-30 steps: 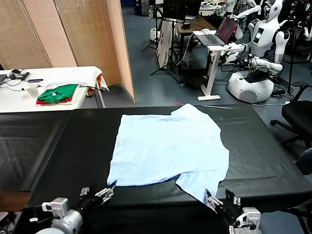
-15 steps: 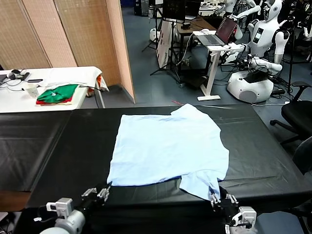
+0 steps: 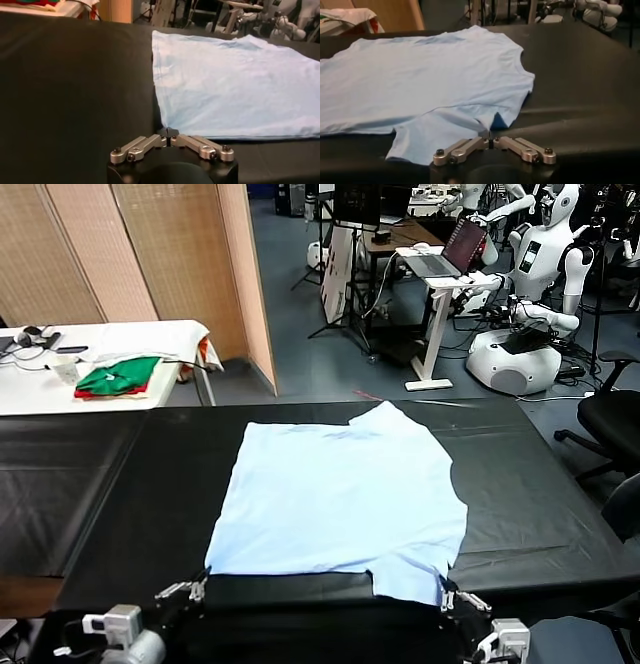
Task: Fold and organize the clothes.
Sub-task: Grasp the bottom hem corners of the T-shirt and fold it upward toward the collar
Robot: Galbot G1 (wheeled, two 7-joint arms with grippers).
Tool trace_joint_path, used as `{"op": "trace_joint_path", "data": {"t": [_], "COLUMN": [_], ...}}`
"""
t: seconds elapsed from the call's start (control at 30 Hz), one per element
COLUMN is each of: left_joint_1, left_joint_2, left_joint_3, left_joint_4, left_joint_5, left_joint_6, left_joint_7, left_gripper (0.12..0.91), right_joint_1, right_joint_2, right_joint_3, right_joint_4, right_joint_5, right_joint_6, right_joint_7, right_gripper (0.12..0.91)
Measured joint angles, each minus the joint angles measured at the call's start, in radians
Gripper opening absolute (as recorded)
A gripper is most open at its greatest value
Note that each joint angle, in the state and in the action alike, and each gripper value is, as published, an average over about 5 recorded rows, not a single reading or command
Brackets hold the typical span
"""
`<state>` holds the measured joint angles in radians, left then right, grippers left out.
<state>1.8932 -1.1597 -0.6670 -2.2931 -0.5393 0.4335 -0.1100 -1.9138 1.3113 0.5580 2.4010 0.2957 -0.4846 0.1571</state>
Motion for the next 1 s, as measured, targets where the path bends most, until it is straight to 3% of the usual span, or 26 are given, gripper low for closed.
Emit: {"op": "trace_joint_path", "data": {"t": [0.23, 0.43, 1.0], "left_joint_1": [0.0, -0.131, -0.44], "left_joint_2": [-0.028, -0.067, -0.038], "left_joint_3": [-0.008, 0.028, 0.131], "left_joint_4": [-0.015, 0.051, 0.266], "left_joint_5": [0.031, 0.078, 0.141], "left_joint_6": [-0.064, -0.103, -0.122], "left_joint_7": [-0.007, 0.0, 0.007], "left_gripper": [0.146, 0.146, 0.146], "right_joint_1": [0.087, 0.209, 0.576], "right_joint_2": [-0.046, -0.105, -0.214], "right_joint_3": [0.015, 0.007, -0.136], "right_joint_4": [-0.046, -0.14, -0.411], "right_joint_5": [-0.009, 0.003, -0.002], "right_joint_6": [0.076, 0.095, 0.054], "right_joint_7": [-0.039, -0.058, -0.068], "right_gripper": [0.143, 0.143, 0.143]}}
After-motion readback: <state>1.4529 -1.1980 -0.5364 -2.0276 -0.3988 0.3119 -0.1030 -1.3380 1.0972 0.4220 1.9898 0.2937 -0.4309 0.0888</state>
